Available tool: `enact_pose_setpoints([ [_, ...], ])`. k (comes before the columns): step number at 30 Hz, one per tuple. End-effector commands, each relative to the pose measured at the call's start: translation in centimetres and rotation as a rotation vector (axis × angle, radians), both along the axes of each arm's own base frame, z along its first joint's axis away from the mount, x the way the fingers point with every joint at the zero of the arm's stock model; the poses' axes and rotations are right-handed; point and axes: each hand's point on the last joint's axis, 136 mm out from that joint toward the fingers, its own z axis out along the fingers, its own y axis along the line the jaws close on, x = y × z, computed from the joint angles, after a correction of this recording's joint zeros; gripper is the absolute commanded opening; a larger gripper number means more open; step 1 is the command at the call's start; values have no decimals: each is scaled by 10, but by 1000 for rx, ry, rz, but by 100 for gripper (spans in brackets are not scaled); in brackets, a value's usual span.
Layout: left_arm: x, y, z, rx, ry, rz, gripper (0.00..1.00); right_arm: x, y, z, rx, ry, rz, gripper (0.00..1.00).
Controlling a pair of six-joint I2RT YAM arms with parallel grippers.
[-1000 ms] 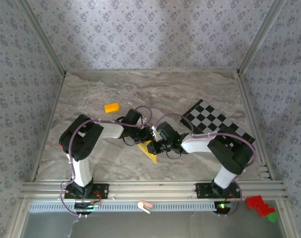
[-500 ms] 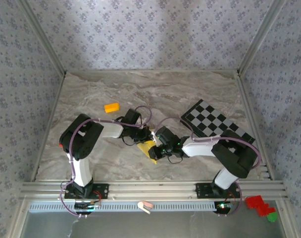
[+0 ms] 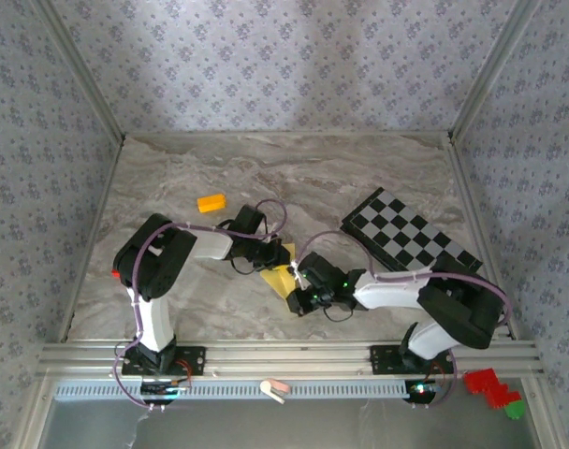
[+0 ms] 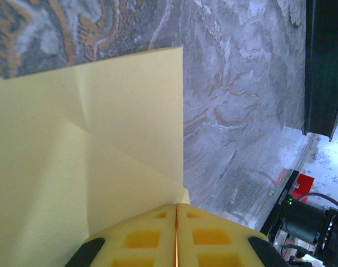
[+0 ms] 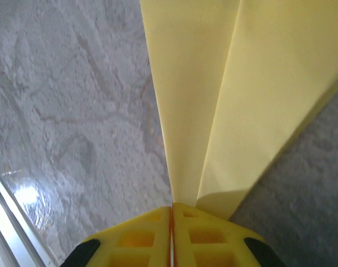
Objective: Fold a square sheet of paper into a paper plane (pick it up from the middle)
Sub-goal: Turn over the paper at the center of the table.
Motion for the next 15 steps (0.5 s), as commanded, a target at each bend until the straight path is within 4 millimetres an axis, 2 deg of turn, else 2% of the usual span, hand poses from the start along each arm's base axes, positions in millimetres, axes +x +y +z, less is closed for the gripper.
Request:
enact_pose_setpoints([
  [1, -7, 34, -51, 185, 48, 57, 9, -26, -24, -12, -59, 81, 4, 10],
  [3, -6, 29, -44, 159, 42, 57, 9, -21, -23, 4, -2, 50, -11, 10],
  [8, 2, 4, -7, 61, 4, 45, 12, 18, -29, 45, 157, -33, -149, 14],
  [11, 10, -7, 22, -4, -26, 48, 16, 42, -38, 55, 188, -60, -256, 19],
  [15, 18, -9, 53, -26, -76, 52, 22, 64, -45, 61, 185, -105, -331, 28],
])
